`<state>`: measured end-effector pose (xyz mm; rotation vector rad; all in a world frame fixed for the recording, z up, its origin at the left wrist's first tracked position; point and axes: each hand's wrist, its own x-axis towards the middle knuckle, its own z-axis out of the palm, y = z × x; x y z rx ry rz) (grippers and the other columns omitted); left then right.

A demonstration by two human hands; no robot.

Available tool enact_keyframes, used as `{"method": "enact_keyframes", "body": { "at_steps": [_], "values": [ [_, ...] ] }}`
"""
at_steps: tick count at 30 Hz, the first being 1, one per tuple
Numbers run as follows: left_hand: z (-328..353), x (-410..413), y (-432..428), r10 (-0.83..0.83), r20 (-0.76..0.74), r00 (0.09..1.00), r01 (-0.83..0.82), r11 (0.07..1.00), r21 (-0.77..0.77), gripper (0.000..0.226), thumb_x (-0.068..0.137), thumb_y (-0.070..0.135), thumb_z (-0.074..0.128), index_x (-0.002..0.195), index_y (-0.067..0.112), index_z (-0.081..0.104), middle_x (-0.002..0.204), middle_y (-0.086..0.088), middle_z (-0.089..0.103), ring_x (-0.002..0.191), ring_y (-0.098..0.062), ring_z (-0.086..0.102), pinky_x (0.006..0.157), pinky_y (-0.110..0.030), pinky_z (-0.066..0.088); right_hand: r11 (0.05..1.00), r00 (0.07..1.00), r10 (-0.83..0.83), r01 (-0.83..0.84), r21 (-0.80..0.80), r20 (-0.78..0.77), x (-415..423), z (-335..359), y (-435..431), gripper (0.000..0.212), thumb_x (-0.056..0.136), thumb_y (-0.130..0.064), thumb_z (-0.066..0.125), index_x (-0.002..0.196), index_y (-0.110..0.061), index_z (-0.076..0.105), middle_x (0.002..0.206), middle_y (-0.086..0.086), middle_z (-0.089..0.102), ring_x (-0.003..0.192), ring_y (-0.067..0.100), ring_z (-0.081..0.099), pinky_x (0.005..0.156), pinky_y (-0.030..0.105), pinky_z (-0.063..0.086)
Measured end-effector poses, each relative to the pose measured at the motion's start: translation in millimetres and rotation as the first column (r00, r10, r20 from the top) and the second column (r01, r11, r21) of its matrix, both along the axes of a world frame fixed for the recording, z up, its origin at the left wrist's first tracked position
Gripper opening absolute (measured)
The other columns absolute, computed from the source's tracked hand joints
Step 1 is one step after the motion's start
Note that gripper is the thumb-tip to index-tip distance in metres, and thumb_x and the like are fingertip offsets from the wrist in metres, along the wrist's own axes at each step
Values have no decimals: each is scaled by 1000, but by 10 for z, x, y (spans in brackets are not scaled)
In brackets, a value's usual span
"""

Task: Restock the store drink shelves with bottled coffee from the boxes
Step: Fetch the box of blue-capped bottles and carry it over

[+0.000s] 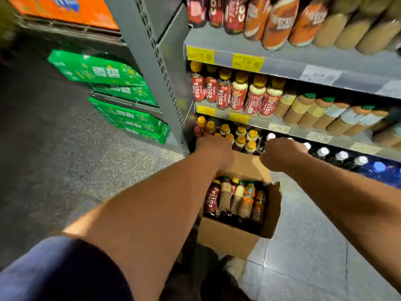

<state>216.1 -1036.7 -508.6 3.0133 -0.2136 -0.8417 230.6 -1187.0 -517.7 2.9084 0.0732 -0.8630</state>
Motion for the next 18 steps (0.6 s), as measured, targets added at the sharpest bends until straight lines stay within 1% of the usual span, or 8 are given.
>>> {"method": "enact_keyframes", "body": {
  "at_steps": [3, 6, 8, 10, 12, 13, 16, 18],
  "values": [
    [455, -44, 305, 36, 117, 993, -35, 999, -14, 30, 95, 24, 44, 118, 13, 58, 124, -12, 57, 112, -32, 55, 86, -40, 43, 993, 990, 118, -118, -4, 79, -4, 412, 268, 20, 92, -27, 46, 100, -15, 60, 113, 7, 62, 105, 28, 60, 78, 33, 44],
    [909, -88, 645, 91, 171, 981, -93, 996, 5, 31, 93, 27, 46, 117, 17, 60, 126, -9, 59, 114, -30, 56, 88, -39, 45, 985, 976, 173, -175, 1, 133, -34, 886, 566, 16, 90, -23, 47, 78, -12, 50, 85, 4, 57, 86, 28, 57, 72, 30, 46],
    [1255, -166, 890, 141, 217, 966, -147, 989, 12, 26, 90, 27, 49, 110, 16, 63, 121, -8, 62, 110, -28, 59, 83, -35, 46, 981, 961, 191, -196, 6, 202, -86, 1266, 816, 13, 88, -22, 48, 80, -12, 49, 75, 4, 50, 79, 27, 51, 70, 29, 43],
    [1635, -273, 1108, 128, 281, 951, -147, 988, 48, 30, 89, 25, 50, 113, 14, 64, 121, -10, 63, 111, -30, 60, 84, -36, 47, 976, 938, 209, -216, -5, 278, -176, 1653, 1061, 14, 88, -24, 49, 94, -15, 58, 91, 7, 59, 88, 29, 58, 71, 30, 42],
    [1999, -425, 1333, 100, 334, 937, -140, 985, 97, 32, 89, 24, 50, 117, 14, 64, 123, -10, 63, 114, -30, 59, 87, -38, 48, 964, 901, 258, -262, -36, 348, -290, 2007, 1325, 29, 90, -24, 46, 114, -15, 61, 117, 8, 63, 107, 29, 60, 75, 33, 42],
    [2171, -508, 1452, 93, 356, 930, -144, 982, 120, 33, 89, 23, 50, 118, 15, 63, 124, -9, 62, 115, -29, 59, 88, -37, 48, 957, 878, 285, -285, -57, 384, -363, 2174, 1468, 33, 90, -23, 46, 118, -14, 60, 124, 8, 61, 112, 29, 59, 78, 34, 43],
    [2616, -789, 1819, 96, 411, 907, -175, 972, 158, 34, 90, 23, 50, 120, 15, 62, 127, -7, 61, 118, -27, 57, 90, -37, 47, 940, 832, 331, -334, -75, 444, -620, 2591, 1897, 36, 89, -25, 47, 122, -15, 60, 129, 7, 59, 118, 27, 57, 89, 36, 47],
    [2851, -987, 2077, 118, 438, 891, -210, 963, 168, 33, 90, 25, 51, 118, 15, 63, 127, -6, 61, 118, -27, 57, 90, -36, 47, 928, 810, 351, -366, -63, 470, -797, 2810, 2203, 37, 90, -27, 49, 123, -16, 59, 130, 6, 59, 119, 27, 57, 90, 36, 46]
  ]
}}
